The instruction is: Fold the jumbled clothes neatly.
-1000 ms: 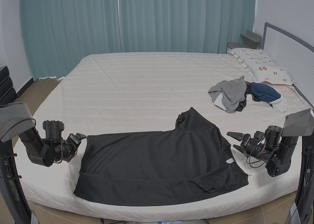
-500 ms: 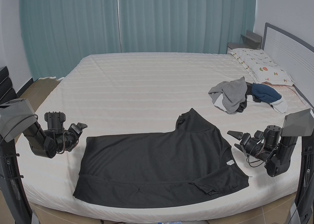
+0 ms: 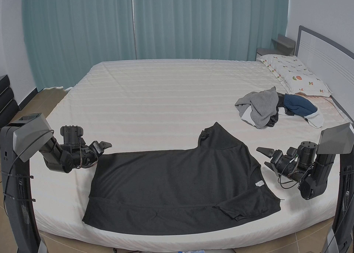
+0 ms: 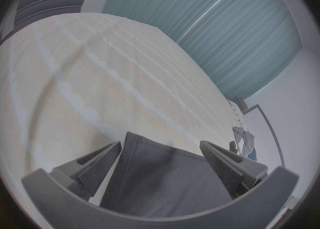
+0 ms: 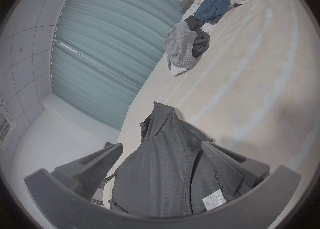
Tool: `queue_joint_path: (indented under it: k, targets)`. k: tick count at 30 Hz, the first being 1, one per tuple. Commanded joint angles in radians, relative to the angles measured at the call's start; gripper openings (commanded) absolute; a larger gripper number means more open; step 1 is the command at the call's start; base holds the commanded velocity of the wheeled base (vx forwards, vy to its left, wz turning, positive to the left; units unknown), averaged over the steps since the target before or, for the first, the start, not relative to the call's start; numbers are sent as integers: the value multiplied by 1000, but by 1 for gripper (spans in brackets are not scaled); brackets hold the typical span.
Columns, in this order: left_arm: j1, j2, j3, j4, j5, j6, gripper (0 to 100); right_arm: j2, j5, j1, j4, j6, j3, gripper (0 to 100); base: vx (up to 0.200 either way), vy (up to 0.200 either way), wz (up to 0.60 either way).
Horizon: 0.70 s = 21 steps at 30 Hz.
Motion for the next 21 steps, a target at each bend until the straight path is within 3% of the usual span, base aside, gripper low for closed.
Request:
queue_joint_path:
  k: [1, 10, 11, 19, 21]
  targets:
    - [2, 72, -46, -1, 0, 53, 100, 7, 2, 2, -1, 1, -1, 100, 0, 0, 0]
    - [4, 78, -58, -1, 8, 64, 100, 16, 1, 2, -3, -1, -6, 100, 0, 0, 0]
    - [4, 80, -60, -1, 8, 59, 0, 18, 1, 2, -3, -1, -7, 100, 0, 0, 0]
    - [4, 80, -100, -1, 98, -50, 0, 10, -4, 2, 19, -1, -58, 100, 0, 0, 0]
    - [4, 75, -101, -1, 117, -91, 0, -2, -30, 17, 81, -1, -99, 100, 0, 0, 0]
